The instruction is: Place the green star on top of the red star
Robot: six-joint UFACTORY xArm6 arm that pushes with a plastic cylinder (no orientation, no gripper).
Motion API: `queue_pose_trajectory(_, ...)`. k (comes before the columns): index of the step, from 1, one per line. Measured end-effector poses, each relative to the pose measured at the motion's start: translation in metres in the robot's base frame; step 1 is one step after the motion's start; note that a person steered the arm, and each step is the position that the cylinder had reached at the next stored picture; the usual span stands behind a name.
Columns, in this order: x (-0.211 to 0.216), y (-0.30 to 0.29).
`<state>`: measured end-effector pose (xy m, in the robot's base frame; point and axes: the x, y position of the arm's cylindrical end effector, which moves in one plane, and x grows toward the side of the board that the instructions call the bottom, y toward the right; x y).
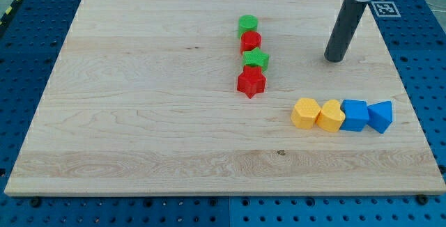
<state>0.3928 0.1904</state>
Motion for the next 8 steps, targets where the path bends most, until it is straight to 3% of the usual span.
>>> queue_pose_trajectory(3, 0.033, -0.002)
queue_pose_trajectory(6, 0.036, -0.061)
queue_pose_trajectory(8, 0.069, -0.068)
